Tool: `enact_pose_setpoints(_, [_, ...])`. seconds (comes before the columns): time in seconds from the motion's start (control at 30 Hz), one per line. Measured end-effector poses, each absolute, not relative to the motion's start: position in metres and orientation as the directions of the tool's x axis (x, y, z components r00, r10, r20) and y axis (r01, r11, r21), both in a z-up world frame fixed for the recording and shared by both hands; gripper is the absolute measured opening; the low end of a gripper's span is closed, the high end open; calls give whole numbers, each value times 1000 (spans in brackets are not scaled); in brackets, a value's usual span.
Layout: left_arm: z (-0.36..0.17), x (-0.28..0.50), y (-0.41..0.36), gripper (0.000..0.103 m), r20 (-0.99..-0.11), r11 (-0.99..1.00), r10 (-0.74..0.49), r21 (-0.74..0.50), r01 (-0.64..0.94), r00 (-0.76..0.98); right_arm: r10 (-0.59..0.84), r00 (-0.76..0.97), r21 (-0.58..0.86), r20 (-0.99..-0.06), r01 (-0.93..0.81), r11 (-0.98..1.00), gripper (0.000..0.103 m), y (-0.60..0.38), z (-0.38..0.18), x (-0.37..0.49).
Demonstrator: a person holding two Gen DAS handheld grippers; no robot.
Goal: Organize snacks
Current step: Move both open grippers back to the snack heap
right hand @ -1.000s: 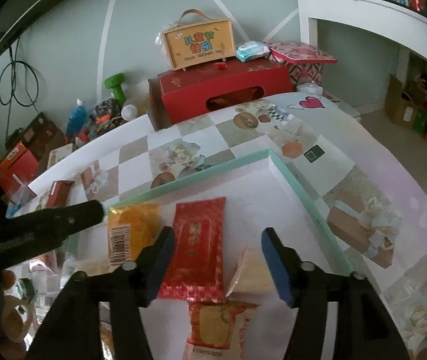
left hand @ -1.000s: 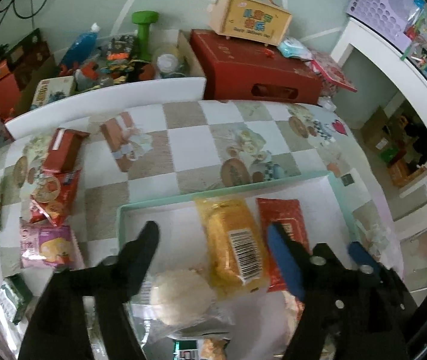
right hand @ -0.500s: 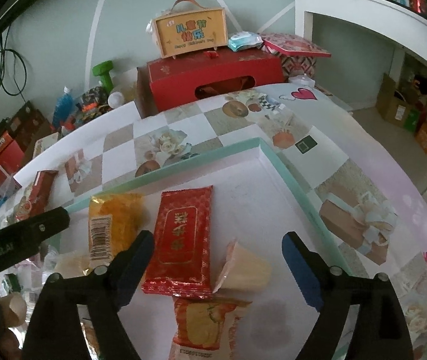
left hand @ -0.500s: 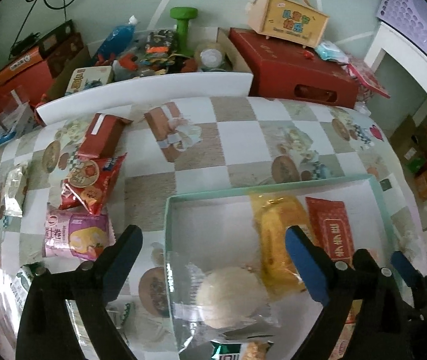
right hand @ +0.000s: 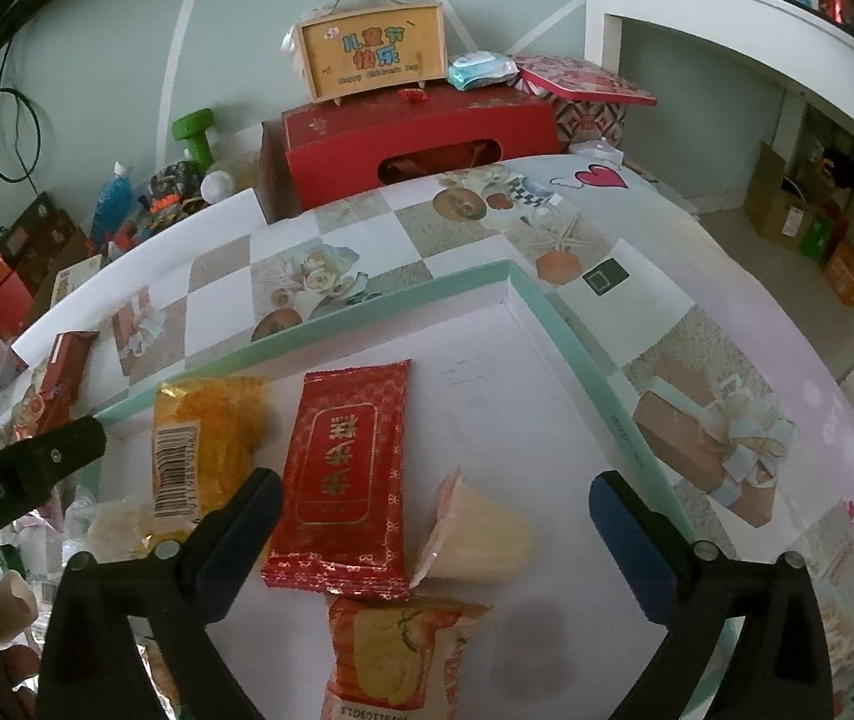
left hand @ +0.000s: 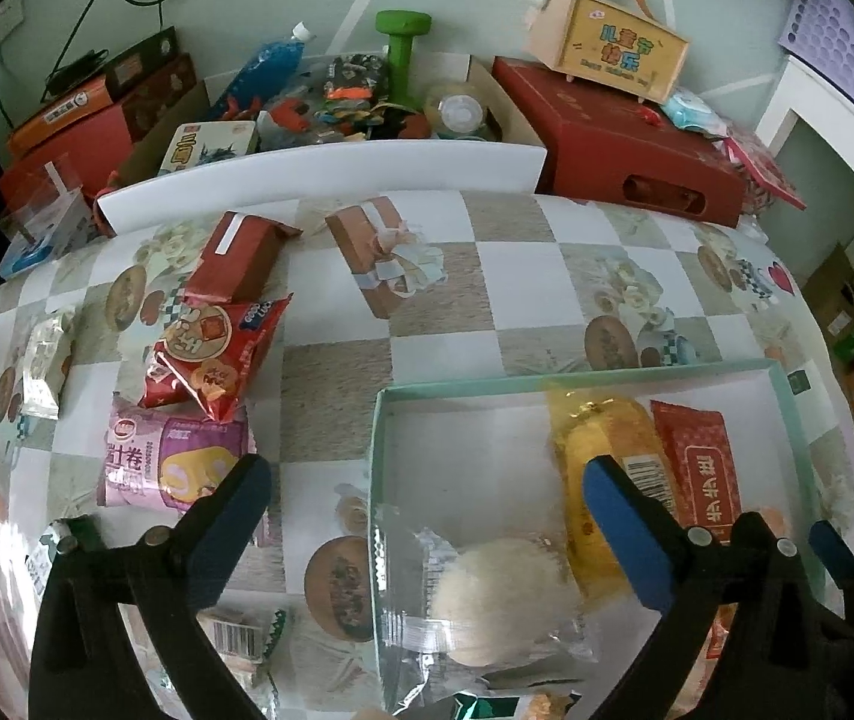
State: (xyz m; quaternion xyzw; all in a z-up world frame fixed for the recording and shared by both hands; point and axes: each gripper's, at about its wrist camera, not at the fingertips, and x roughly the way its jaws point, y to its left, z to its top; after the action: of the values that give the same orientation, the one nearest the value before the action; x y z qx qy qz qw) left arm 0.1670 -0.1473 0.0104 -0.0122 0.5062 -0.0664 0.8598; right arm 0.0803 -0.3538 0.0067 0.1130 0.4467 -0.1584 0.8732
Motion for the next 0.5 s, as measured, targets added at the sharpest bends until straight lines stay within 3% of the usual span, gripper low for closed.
enact_pose_setpoints(0.5, [22,160,-128,103,-860,986,-161,-127,104,484,-188,560,39,-807,368,929,103,-345,15,81])
